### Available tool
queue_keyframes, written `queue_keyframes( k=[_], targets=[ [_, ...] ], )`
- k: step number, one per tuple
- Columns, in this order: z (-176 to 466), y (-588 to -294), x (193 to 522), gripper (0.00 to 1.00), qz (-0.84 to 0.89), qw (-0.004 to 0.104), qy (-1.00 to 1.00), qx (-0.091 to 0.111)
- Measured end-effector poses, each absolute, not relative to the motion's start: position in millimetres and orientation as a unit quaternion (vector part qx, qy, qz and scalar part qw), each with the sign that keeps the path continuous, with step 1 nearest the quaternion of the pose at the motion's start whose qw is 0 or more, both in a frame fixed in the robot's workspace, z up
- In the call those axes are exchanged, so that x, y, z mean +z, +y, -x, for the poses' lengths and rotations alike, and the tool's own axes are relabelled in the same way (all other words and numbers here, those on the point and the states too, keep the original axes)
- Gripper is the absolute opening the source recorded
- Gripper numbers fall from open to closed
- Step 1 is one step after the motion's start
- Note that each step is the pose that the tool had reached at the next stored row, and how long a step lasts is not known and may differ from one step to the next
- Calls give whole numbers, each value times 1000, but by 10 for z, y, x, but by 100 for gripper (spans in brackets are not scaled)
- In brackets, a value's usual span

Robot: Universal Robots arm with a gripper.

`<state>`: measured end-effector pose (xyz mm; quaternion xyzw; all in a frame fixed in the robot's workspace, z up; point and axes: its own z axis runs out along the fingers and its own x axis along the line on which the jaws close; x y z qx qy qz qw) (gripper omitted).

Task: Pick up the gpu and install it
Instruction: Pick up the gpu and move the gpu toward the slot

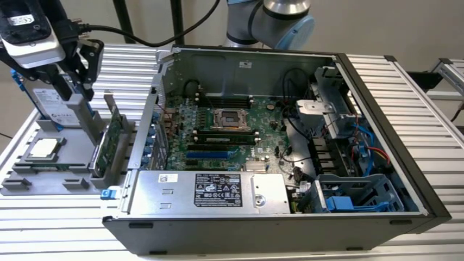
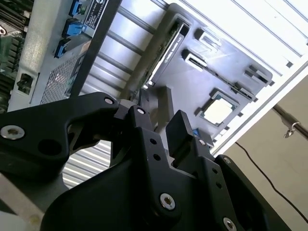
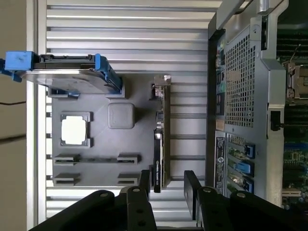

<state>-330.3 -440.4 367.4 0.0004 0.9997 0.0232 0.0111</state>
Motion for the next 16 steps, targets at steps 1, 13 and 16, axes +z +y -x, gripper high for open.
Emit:
queue_keyframes(
  k=[1,13,16],
  targets=[
    [3302,-4404,3670,100,0,11,1000,23],
    [3294,-4410,3605,100,2,11,1000,23],
    [3292,-4412,3589,100,2,11,1000,23]
  ],
)
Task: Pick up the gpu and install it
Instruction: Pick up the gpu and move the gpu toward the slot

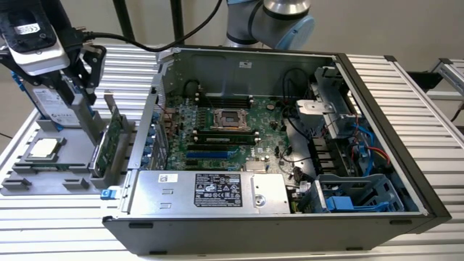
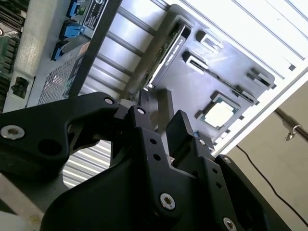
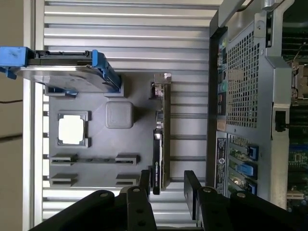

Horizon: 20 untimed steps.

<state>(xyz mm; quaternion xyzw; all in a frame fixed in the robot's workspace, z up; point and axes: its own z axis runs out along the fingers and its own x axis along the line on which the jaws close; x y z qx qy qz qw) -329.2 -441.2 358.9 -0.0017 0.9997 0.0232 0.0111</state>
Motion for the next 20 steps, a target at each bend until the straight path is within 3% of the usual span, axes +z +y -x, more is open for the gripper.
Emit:
queue_keyframes(
  k=[20],
  targets=[
    [3292,-4416,3503,100,-3,11,1000,23]
  ],
)
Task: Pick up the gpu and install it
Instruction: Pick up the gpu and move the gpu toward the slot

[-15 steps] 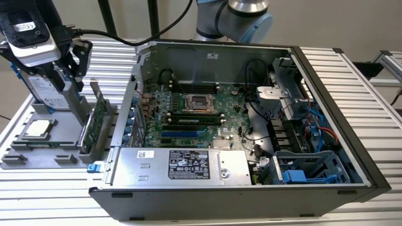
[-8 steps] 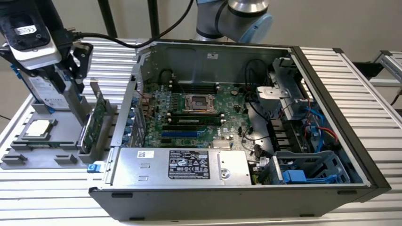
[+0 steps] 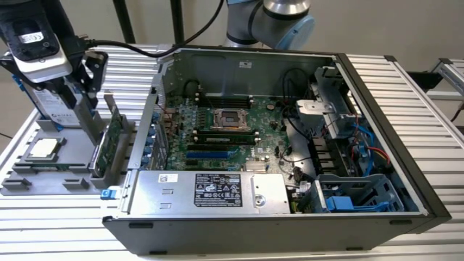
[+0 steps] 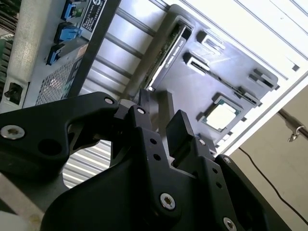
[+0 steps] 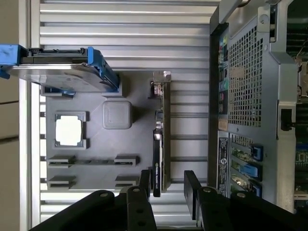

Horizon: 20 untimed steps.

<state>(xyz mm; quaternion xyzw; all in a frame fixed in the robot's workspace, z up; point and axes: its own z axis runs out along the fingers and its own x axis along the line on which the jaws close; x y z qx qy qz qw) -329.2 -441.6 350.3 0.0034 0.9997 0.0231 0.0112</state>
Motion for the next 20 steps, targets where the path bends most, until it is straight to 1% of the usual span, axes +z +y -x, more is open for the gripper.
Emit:
queue_keyframes(
  k=[20],
  targets=[
    [3292,-4417,3416,100,-5,11,1000,23]
  ],
)
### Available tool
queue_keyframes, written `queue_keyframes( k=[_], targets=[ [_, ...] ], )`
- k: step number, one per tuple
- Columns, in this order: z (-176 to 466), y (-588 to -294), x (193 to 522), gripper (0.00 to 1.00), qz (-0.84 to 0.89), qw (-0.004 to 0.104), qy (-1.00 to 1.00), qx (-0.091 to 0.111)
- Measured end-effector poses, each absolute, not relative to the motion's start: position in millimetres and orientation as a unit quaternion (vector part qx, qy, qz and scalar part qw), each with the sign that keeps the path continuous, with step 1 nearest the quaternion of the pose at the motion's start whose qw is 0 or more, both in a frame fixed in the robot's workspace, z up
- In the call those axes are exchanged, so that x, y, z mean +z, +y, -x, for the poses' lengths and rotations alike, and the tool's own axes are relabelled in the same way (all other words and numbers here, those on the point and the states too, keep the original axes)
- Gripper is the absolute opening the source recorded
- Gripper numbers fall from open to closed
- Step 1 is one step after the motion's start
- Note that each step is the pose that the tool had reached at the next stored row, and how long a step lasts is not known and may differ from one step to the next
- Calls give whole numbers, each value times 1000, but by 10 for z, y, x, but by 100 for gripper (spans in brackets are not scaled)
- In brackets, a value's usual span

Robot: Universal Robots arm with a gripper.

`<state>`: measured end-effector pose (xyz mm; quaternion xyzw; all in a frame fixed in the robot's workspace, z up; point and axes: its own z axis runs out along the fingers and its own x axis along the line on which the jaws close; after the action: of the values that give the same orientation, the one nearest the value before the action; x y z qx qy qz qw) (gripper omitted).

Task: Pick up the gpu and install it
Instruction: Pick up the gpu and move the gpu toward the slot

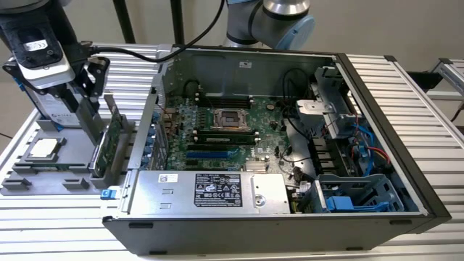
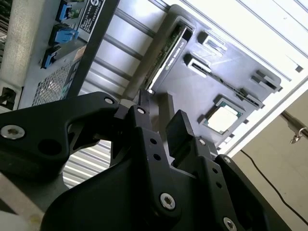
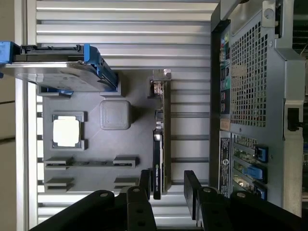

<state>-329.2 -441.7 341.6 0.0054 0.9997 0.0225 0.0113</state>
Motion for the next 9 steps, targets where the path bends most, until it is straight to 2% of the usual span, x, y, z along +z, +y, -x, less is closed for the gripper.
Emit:
queue_keyframes(
  k=[9],
  targets=[
    [3292,-4417,3371,100,-5,11,1000,22]
  ],
)
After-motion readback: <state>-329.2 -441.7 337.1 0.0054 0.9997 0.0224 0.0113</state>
